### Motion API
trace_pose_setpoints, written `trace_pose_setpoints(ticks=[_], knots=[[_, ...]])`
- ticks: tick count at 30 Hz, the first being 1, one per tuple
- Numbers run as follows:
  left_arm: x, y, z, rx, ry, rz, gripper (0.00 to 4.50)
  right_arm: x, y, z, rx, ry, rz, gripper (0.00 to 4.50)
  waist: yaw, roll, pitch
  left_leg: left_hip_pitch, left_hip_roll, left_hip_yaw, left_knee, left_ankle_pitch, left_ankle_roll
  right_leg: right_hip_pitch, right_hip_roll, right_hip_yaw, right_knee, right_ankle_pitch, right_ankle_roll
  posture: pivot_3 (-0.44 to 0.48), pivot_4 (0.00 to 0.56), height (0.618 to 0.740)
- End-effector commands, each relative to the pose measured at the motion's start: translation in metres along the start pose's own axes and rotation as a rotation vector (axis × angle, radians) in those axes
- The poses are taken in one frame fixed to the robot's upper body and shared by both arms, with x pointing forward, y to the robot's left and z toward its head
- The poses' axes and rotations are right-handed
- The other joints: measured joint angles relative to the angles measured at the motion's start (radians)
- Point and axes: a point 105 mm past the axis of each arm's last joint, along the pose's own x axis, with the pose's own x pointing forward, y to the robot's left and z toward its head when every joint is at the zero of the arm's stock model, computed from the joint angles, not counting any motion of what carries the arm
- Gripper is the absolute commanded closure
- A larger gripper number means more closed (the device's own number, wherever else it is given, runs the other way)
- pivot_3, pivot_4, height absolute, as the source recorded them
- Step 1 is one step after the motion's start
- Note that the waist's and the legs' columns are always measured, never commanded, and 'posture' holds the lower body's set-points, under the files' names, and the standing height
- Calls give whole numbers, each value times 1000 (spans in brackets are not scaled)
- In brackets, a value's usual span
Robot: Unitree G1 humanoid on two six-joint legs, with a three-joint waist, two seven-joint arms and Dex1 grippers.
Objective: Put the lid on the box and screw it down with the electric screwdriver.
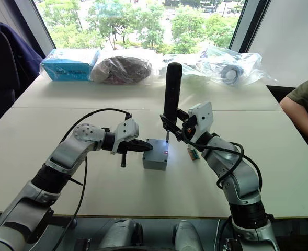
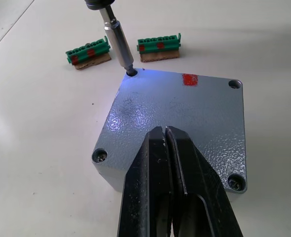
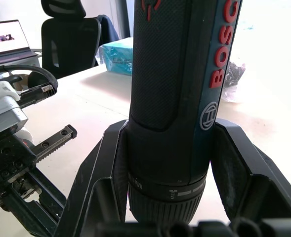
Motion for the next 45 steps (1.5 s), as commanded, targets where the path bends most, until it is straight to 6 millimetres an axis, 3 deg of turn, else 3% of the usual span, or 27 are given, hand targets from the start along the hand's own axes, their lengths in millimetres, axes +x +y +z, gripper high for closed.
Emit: trace_pose_setpoints(ticks=[1,10,15,18,21,24,27,30,33,36,41,45], knots=[[2,-4,-11,-17,42,-15,4500,-12,-14,-51,45,208,-69,2695,-1,0,0,0,0,0,0,-1,-2,0,0,0,0,0,0,0,150,740],[4,-8,-13,-26,43,-29,4500,-7,-16,-19,16,77,-69,2695,-1,2,1,-1,-2,0,-2,-1,-2,-2,-3,-1,-1,0,0,0,150,740],[4,-9,-16,-34,48,-38,4500,-7,-14,38,-4,-105,-10,2695,-2,8,8,-4,-6,0,-3,-1,-2,-5,-8,-1,-2,0,0,0,150,740],[-1,-6,-17,-45,49,-24,4500,-15,-8,92,18,-228,87,2695,-1,10,18,-7,-9,2,-3,0,0,-8,-12,-2,-1,0,0,0,150,740],[-6,-6,-14,-65,28,-24,4500,-21,-7,117,51,-276,129,2695,-3,11,19,-19,-9,3,-2,1,1,-16,-12,-3,-1,2,-2,0,150,740],[-15,-3,1,-129,-65,-19,4500,-27,-14,152,96,-354,125,2695,-9,13,23,-21,-9,3,-2,1,2,-18,-11,-5,0,2,-1,0,150,740],[-28,12,31,-187,-222,42,4500,-25,-36,165,191,-338,16,2695,-20,11,33,-22,-9,3,-2,1,2,-18,-11,-6,0,2,-1,0,150,740],[-44,9,57,-202,-275,-11,4500,-30,-51,151,328,-155,7,2695,-18,6,42,-22,-9,2,0,1,2,-17,-11,-8,1,2,-1,0,150,740],[-56,-2,68,-179,-254,-77,4500,-41,-69,135,349,-4,-76,2695,-21,7,47,-24,-9,2,1,1,3,-17,-11,-9,0,3,-1,0,150,740],[-66,-18,63,-129,-143,-158,4500,-69,-102,81,483,293,-285,2695,-18,8,49,-25,-10,3,1,0,5,-18,-10,-10,-1,4,3,0,150,740],[-72,-38,51,-78,-41,-243,4500,-102,-101,43,587,529,-330,2695,-20,9,52,-27,-12,5,1,0,4,-18,-7,-11,-2,2,8,0,150,740],[-68,-41,46,-60,-33,-243,4500,-115,-98,20,639,648,-354,2695,-21,9,57,-27,-11,5,2,0,6,-19,-5,-10,0,4,17,0,150,740]])
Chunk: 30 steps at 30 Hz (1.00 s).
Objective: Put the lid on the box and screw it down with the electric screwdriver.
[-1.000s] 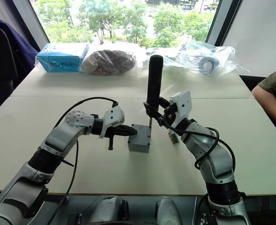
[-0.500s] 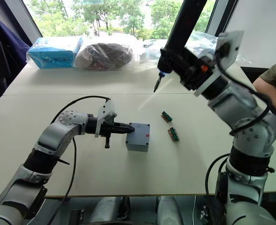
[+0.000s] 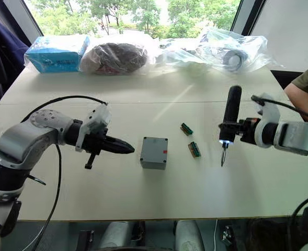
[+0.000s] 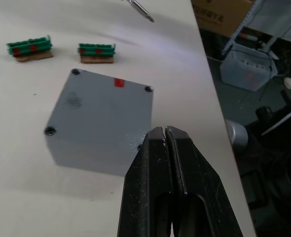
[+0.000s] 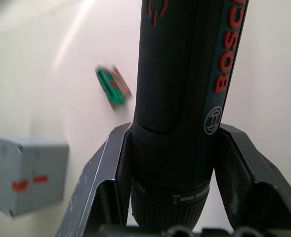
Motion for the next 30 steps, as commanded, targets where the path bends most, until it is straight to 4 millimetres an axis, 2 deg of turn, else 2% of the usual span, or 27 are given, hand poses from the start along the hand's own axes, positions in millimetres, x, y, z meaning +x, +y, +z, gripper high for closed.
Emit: trace_pose_setpoints(ticks=[1,5,19,21,22,26,27,30], knots=[[4,-3,2,62,6,1,4500,-8,6,-2,14,23,36,2695,3,-1,1,0,1,0,0,0,0,0,1,0,0,0,1,0,150,740],[7,-2,3,62,-13,18,4500,-2,-6,-7,88,58,-19,2695,3,-3,2,2,3,-2,2,1,-1,2,4,0,0,0,0,0,150,740],[6,3,-2,43,-27,69,4500,17,-32,-23,55,193,-158,2695,6,-3,2,1,3,-1,2,0,-1,2,5,3,0,0,1,0,150,740],[4,7,-3,32,-32,84,4500,18,-36,-24,46,200,-178,1661,5,-3,2,1,3,-1,2,0,-1,2,5,3,0,0,1,0,150,740],[2,8,-3,24,-37,93,4500,17,-37,-22,45,196,-183,1542,5,-3,2,2,3,-1,2,0,-1,2,5,3,0,0,1,0,150,740],[-8,17,-1,-25,-81,140,4500,13,-39,-9,15,149,-201,197,8,-3,2,2,3,-1,3,0,-1,3,5,3,0,1,1,0,150,740],[-11,21,1,-54,-111,153,4500,11,-37,-5,-19,132,-206,79,8,-3,2,2,3,-1,4,0,-1,3,5,3,0,1,2,0,150,740],[-31,34,2,-165,-215,222,4500,1,-16,19,-150,28,-123,79,7,-3,2,2,3,-1,4,0,-1,3,5,3,1,1,2,0,150,740]])
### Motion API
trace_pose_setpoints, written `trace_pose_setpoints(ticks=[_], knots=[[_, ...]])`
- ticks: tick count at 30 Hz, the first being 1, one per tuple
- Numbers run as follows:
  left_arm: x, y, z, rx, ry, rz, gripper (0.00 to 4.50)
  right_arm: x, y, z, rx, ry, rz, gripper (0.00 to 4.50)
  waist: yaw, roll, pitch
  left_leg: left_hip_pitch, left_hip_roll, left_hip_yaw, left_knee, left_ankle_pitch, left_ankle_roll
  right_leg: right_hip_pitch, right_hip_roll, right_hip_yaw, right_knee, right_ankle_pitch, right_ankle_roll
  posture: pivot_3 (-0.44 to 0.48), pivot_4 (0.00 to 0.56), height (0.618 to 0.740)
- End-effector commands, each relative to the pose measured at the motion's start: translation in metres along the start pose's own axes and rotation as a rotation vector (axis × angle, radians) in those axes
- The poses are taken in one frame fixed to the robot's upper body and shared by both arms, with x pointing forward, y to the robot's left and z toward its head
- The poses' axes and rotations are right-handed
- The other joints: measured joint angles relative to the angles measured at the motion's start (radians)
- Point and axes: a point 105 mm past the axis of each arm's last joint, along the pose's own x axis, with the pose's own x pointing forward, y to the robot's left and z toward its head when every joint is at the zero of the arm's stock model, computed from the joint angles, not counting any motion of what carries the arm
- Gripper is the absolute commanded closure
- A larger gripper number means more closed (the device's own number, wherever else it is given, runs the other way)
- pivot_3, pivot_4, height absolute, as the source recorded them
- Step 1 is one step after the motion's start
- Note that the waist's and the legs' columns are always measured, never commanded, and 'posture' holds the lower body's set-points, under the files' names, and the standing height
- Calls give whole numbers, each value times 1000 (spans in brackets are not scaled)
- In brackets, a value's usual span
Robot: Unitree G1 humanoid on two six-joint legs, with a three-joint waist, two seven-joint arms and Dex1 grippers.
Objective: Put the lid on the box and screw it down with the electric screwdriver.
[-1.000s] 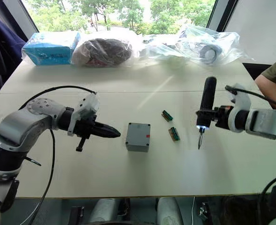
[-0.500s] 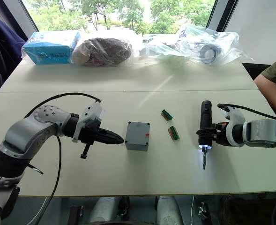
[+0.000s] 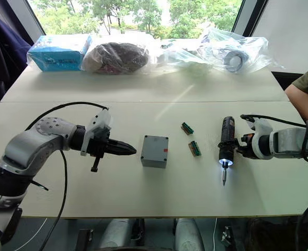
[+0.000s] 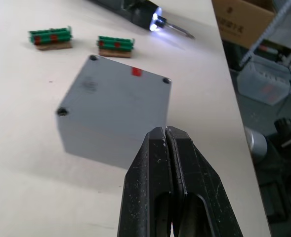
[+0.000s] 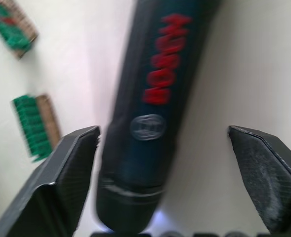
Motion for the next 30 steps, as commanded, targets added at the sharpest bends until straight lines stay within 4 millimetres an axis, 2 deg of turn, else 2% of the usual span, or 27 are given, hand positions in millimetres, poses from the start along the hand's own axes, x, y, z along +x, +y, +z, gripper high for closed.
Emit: trace_pose_setpoints(ticks=[1,4,7,8,10,15,19,24,30], knots=[[-22,14,15,-75,-118,75,4500,-28,20,33,-167,-173,62,79,-3,0,0,0,0,0,0,0,0,-1,0,0,0,1,1,0,150,740],[-37,14,11,-130,-122,120,4500,-59,61,49,-396,-382,286,79,-4,0,0,0,1,0,-1,0,0,-2,1,0,1,1,3,0,150,740],[-44,9,-4,-146,-56,141,4500,-77,86,47,-554,-541,433,79,-6,0,0,0,3,0,-2,0,0,-2,4,1,0,1,4,0,150,740],[-47,4,-16,-157,-4,148,4500,-77,94,33,-584,-525,505,79,-5,0,0,0,4,0,-2,0,0,-2,4,1,0,0,4,0,150,740],[-52,-11,-40,-190,89,145,4500,-70,110,-12,-643,-391,654,79,-4,0,0,0,4,0,-2,0,-1,-1,4,0,0,1,4,0,150,740],[-49,-46,-59,-253,148,69,4500,-60,124,-84,-700,-129,832,79,2,0,0,2,4,0,-1,1,-2,0,3,0,0,1,2,0,150,740],[-42,-65,-61,-287,135,27,4500,-57,126,-114,-715,-13,887,79,10,0,0,4,4,0,-1,1,-3,2,1,1,-1,1,-5,0,150,740],[-30,-83,-64,-332,105,-8,4500,-49,123,-133,-748,58,887,79,17,0,0,4,5,0,-1,1,-4,1,0,1,-1,1,-6,0,150,740],[-22,-80,-75,-377,87,54,4500,-48,124,-142,-724,58,929,79,19,0,0,4,4,0,0,1,-4,2,1,1,-1,1,-6,0,150,740]])
